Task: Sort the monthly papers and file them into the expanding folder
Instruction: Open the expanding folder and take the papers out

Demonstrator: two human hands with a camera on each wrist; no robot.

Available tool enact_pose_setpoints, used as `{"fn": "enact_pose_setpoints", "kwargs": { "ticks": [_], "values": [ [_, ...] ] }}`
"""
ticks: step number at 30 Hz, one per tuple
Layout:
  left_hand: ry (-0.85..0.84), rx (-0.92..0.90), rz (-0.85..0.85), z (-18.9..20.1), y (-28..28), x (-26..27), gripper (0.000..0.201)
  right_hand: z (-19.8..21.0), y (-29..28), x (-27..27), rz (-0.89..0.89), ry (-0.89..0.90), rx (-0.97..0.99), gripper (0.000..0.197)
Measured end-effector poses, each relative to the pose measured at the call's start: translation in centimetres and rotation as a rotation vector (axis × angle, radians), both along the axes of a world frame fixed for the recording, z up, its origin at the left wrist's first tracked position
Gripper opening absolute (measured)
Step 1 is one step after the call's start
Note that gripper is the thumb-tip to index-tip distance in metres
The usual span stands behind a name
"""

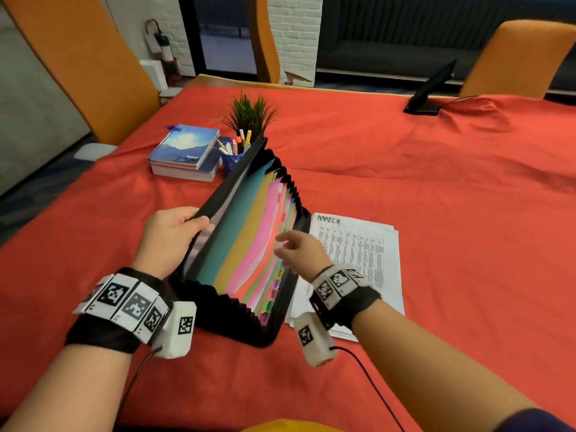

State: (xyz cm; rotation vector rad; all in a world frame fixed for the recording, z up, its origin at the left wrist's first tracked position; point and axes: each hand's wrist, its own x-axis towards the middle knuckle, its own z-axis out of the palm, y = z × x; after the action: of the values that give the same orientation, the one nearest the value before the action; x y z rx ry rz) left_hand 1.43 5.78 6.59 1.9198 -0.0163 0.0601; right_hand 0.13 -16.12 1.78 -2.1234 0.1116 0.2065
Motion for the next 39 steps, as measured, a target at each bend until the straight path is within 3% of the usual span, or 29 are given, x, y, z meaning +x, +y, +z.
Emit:
{"fn": "enact_pose_setpoints", "kwargs": {
  "ticks": [6,10,14,18,23,28,34,39],
  "values": [
    [0.043,-0.040,-0.009,0.5,1.2,-0.3,0.016,-1.6,2.6,1.8,-0.002,0.199,-0.129,0.040],
    [0.066,-0.072,-0.027,0.5,1.1,-0.7,0.021,-1.9,3.7,2.9,-0.019,0.320,-0.101,0.026],
    [0.078,-0.079,-0.012,0.4,1.2,-0.6,0.018,-2.2,3.5,3.1,-0.089,0.368,0.006,0.030],
    [0.052,-0.084,0.028,0.3,1.1,-0.4,0.017,-1.6,-0.9,2.1,-0.228,0.315,0.111,0.021],
    [0.056,-0.084,0.032,-0.1,0.9,0.1,0.016,-1.4,-11.1,-1.4,-0.348,0.273,-0.028,0.007],
    [0.050,-0.088,0.062,-0.5,0.5,0.5,0.021,-4.3,-18.2,-4.7,-0.473,0.366,-0.153,0.018],
    [0.017,-0.064,0.044,-0.9,1.0,1.0,0.013,-7.9,-19.4,-5.8,-0.473,0.397,-0.335,0.016],
    [-0.037,-0.053,0.041,0.1,1.4,1.3,0.018,-6.9,-19.0,-5.3,-0.382,0.445,-0.513,0.011]
  ]
}}
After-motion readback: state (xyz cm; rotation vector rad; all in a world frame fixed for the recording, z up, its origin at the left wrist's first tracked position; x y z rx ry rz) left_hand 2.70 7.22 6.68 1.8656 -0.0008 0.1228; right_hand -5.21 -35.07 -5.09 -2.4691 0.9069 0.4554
